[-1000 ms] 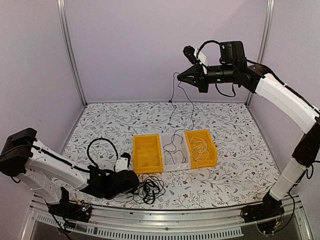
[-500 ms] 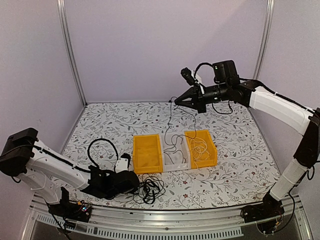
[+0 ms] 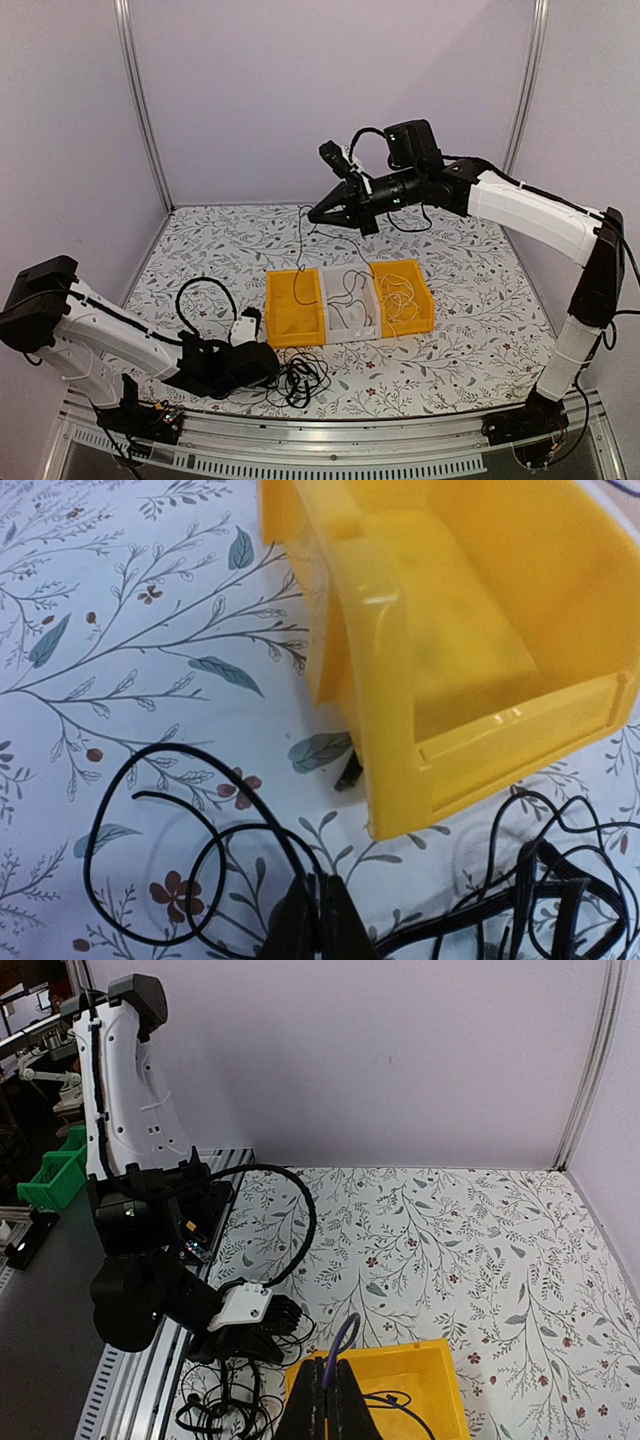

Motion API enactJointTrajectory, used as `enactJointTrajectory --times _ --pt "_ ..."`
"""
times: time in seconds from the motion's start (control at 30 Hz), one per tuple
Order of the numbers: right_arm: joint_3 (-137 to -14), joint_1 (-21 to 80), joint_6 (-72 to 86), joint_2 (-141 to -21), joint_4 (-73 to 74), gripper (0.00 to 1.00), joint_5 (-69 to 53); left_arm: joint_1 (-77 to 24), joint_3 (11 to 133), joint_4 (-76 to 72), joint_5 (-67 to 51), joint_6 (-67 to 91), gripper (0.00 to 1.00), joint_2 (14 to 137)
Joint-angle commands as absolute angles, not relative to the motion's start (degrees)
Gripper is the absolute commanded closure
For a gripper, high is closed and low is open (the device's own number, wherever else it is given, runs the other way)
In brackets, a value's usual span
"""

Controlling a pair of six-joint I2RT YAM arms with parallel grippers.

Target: Untangle the cables

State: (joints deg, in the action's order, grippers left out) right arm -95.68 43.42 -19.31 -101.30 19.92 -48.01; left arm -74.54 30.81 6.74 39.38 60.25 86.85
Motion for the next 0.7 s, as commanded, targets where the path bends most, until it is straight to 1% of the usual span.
enactJointTrajectory --times 0.0,0.13,0.23,0.37,0.43,0.53,0.6,0.67 --pt "-96.6 44.1 -19.0 -102.8 21.0 1.00 -49.6 -73.6 31.5 7.5 39.2 60.7 1.00 87.2" --pt "-93.9 44.1 -19.5 -102.7 20.4 1.00 -50.7 -73.6 31.9 7.4 39.1 60.3 1.00 87.6" --pt "-93.4 44.2 -18.8 -102.1 16.6 1.00 -55.8 -73.5 32.2 7.4 38.9 60.0 1.00 88.1" --pt "-104.8 44.7 -15.2 -105.7 16.9 1.00 -60.1 -73.3 33.6 8.1 38.7 58.9 1.00 89.2" --pt "-107.9 44.7 -12.9 -107.4 13.3 1.00 -61.3 -73.3 34.1 9.0 39.0 59.3 1.00 89.4" --pt "-112.3 44.7 -9.4 -110.7 12.6 1.00 -64.7 -73.3 33.6 10.0 39.2 60.8 1.00 88.9" --pt "-111.1 44.8 -7.8 -112.9 11.5 1.00 -66.3 -73.4 33.1 10.4 39.3 61.6 1.00 88.3" --pt "-106.5 44.7 -8.2 -113.0 10.8 1.00 -65.8 -73.5 32.6 10.8 39.4 62.2 1.00 87.7"
